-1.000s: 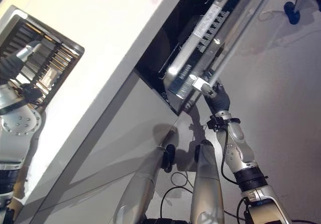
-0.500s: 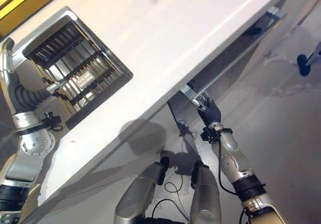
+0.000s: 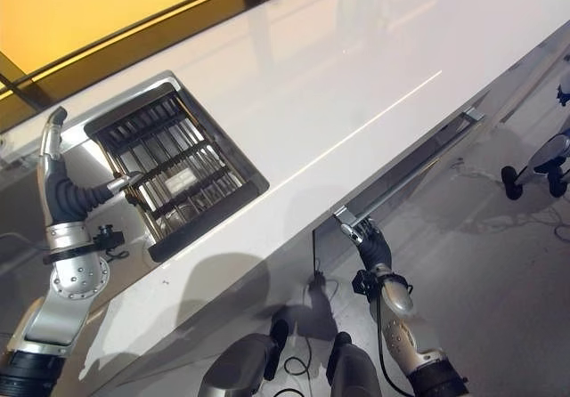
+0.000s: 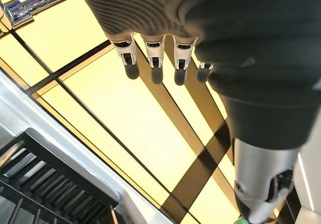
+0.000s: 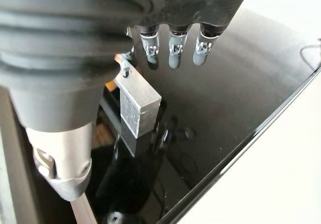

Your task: Pick up plates and place into dishwasher.

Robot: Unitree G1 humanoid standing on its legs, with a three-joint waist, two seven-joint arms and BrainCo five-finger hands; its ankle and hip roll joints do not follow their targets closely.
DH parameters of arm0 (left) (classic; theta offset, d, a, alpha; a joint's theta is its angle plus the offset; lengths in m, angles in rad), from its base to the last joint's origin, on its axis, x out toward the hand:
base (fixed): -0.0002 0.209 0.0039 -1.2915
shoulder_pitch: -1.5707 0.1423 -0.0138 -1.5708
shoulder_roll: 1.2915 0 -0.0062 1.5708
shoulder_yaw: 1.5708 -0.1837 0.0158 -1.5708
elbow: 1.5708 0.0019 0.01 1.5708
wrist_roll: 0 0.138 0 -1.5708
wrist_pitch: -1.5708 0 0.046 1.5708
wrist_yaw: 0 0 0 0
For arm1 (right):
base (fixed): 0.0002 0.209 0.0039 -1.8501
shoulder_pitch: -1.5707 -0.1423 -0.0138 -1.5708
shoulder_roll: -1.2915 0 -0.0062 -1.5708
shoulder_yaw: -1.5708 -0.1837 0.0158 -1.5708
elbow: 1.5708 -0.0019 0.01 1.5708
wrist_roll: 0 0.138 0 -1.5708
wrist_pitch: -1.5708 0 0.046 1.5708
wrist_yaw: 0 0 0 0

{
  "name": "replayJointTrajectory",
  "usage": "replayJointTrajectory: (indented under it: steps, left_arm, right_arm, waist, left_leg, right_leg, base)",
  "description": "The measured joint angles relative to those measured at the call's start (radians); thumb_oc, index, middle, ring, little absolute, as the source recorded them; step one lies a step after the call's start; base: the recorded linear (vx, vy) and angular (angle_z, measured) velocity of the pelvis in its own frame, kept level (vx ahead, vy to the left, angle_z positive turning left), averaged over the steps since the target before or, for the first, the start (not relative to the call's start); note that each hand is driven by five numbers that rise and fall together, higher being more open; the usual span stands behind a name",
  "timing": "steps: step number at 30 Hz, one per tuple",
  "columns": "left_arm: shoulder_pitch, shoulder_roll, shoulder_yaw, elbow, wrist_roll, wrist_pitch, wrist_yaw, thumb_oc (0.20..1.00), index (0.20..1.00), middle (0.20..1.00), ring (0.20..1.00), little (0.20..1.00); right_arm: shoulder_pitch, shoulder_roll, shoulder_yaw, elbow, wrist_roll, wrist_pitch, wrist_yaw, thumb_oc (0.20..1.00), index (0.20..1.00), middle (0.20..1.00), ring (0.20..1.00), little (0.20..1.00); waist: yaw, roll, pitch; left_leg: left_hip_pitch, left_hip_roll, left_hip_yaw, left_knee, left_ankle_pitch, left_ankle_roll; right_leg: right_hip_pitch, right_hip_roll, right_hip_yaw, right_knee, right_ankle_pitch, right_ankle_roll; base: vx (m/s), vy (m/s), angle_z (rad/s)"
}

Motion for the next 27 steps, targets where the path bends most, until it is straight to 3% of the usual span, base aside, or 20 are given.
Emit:
replayJointTrajectory:
  steps: [7, 12, 18, 21, 27]
  left_arm:
    - [0.093, -0.001, 0.026, -0.029, -0.002, -0.004, -0.005, 1.0, 1.0, 1.0, 1.0, 1.0]
    - [0.098, -0.043, 0.026, -0.033, -0.034, -0.006, -0.001, 1.0, 1.0, 1.0, 1.0, 1.0]
    - [0.096, -0.086, 0.021, -0.059, -0.088, -0.006, -0.019, 1.0, 1.0, 1.0, 1.0, 1.0]
    - [0.096, -0.087, 0.021, -0.075, -0.12, -0.005, -0.043, 1.0, 1.0, 1.0, 1.0, 1.0]
    - [0.071, -0.093, -0.005, -0.082, -0.224, 0.005, -0.116, 1.0, 1.0, 1.0, 1.0, 1.0]
  right_arm:
    - [0.096, 0.022, -0.11, -0.263, -0.122, 0.016, -0.188, 1.0, 1.0, 1.0, 1.0, 1.0]
    - [0.098, -0.014, -0.102, -0.361, -0.252, 0.015, -0.206, 1.0, 1.0, 1.0, 1.0, 1.0]
    - [0.091, -0.068, -0.094, -0.482, -0.379, -0.011, -0.265, 1.0, 1.0, 1.0, 1.0, 1.0]
    - [0.056, -0.095, -0.091, -0.495, -0.401, -0.036, -0.243, 1.0, 1.0, 1.0, 1.0, 1.0]
    - [-0.05, -0.16, -0.01, -0.495, -0.402, -0.05, -0.143, 1.0, 1.0, 1.0, 1.0, 1.0]
  waist:
    - [-0.057, -0.029, -0.091]
    - [-0.072, -0.018, -0.131]
    - [-0.069, -0.021, -0.182]
    - [-0.017, -0.024, -0.211]
    - [0.035, -0.047, -0.252]
  left_leg:
    - [0.071, -0.004, 0.065, -0.086, 0.022, 0.031]
    - [0.106, -0.01, 0.071, -0.155, 0.043, 0.044]
    - [0.12, -0.023, -0.06, -0.216, 0.088, 0.032]
    - [0.122, -0.015, -0.109, -0.243, 0.106, 0.016]
    - [0.106, 0.0, -0.199, -0.273, 0.132, -0.008]
  right_leg:
    - [0.042, 0.0, 0.07, -0.081, 0.038, 0.03]
    - [0.081, -0.001, 0.085, -0.15, 0.076, 0.044]
    - [0.163, 0.008, 0.12, -0.229, 0.072, 0.052]
    - [0.189, 0.022, 0.124, -0.257, 0.064, 0.044]
    - [0.257, 0.048, 0.081, -0.319, 0.053, 0.024]
  base:
    - [-0.05, 0.141, -0.25]
    - [0.01, 0.102, -0.08]
    - [0.05, -0.013, 0.65]
    - [0.03, -0.072, 0.55]
    - [0.03, -0.159, 0.71]
